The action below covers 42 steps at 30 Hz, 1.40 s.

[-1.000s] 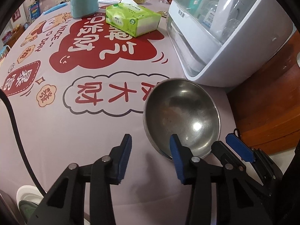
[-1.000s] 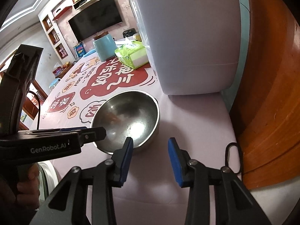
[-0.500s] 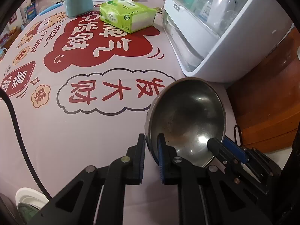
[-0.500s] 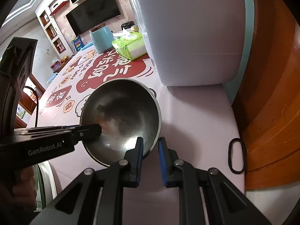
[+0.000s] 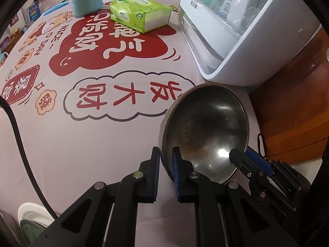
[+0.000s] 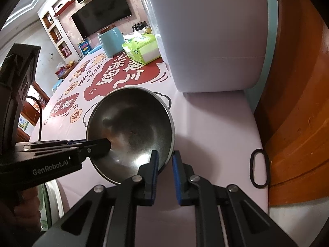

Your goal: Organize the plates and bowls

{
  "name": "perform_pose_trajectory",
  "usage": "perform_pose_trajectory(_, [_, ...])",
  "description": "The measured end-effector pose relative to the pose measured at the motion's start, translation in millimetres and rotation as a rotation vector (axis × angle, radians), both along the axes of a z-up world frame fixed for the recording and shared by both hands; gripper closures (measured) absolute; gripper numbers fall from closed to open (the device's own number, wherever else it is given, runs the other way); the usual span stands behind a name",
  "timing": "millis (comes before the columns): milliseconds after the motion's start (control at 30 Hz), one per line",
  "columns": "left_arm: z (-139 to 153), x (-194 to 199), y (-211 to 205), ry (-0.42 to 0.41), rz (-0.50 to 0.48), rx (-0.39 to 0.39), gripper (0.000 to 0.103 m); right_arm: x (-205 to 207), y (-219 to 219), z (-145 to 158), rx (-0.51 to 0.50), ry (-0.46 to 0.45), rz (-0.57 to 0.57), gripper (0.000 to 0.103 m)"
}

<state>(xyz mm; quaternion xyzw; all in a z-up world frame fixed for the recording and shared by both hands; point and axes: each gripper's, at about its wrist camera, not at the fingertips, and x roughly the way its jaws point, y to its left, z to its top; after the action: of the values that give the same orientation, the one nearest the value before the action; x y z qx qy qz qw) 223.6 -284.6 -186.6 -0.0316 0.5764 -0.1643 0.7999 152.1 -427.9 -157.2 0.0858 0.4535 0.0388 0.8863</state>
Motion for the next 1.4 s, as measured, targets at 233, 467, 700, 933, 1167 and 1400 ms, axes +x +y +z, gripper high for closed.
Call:
perform_pose_trajectory(233, [4, -8, 4, 0.006, 0.014, -0.001, 0.093, -4, 5, 6, -0.003, -0.009, 0.019, 0.091])
perform_pose_trajectory(467, [8, -21, 14, 0.017, 0.045, -0.014, 0.093, -12, 13, 15, -0.009, -0.027, 0.045, 0.092])
perform_pose_trajectory(700, [17, -42, 24, 0.004, 0.062, -0.020, 0.092, -21, 19, 22, -0.014, -0.044, 0.069, 0.093])
perform_pose_trajectory(933, [29, -61, 38, -0.022, 0.086, -0.025, 0.091, -35, 34, 35, -0.027, -0.079, 0.109, 0.093])
perform_pose_trajectory(1167, [40, -84, 58, -0.052, 0.115, -0.035, 0.091, -52, 53, 46, -0.040, -0.115, 0.149, 0.093])
perform_pose_trajectory(1400, [52, -110, 80, -0.075, 0.139, -0.035, 0.091, -69, 76, 57, -0.061, -0.139, 0.197, 0.093])
